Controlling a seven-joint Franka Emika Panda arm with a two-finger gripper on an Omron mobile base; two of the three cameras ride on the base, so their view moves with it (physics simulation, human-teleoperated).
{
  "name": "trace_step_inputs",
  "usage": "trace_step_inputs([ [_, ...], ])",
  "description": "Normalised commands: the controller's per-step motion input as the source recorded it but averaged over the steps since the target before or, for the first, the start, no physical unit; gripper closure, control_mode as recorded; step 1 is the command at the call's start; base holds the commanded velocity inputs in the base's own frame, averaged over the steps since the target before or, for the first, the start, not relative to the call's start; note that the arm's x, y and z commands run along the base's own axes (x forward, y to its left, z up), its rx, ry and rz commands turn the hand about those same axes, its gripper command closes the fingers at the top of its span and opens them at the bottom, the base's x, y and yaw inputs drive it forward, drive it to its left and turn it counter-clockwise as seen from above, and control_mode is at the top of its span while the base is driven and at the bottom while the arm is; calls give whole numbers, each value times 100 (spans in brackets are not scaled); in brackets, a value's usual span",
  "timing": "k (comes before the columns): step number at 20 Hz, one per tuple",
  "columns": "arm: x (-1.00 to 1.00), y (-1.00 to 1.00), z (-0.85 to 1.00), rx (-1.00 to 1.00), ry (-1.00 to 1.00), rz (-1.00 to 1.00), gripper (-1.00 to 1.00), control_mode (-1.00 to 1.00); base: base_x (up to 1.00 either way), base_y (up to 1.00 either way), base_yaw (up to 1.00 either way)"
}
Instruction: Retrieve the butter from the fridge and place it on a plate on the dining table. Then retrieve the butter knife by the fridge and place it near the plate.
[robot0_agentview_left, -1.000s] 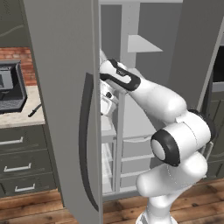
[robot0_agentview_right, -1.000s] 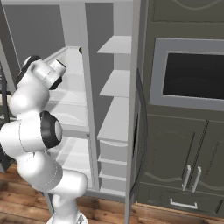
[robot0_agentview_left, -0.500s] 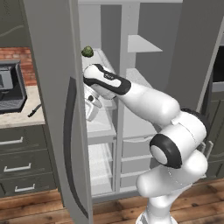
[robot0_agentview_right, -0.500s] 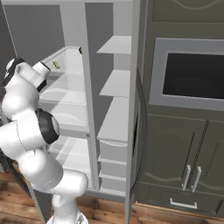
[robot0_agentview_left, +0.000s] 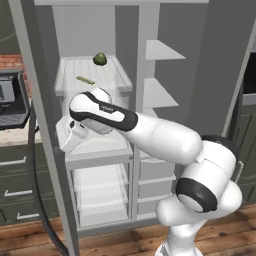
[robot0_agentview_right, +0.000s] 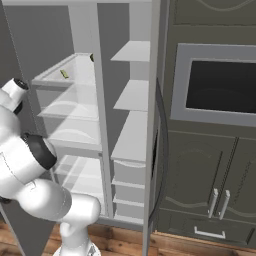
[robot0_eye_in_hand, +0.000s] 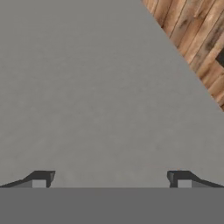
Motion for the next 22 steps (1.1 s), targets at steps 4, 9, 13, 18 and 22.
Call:
trace_step_inputs([
  [4,0,11,14,-10,4,-15,-100,-100,0,0,0],
  [9,0,-18,6,-29,7,-4,-100,-100,0,0,0],
  [13,0,-52,0,-42,0,-1,-100,-100,0,0,0],
  [18,0,-92,-17,-38,-3,6,-100,-100,0,0,0],
  [22,-6,-100,-41,-20,-16,45,-100,-100,0,0,0],
])
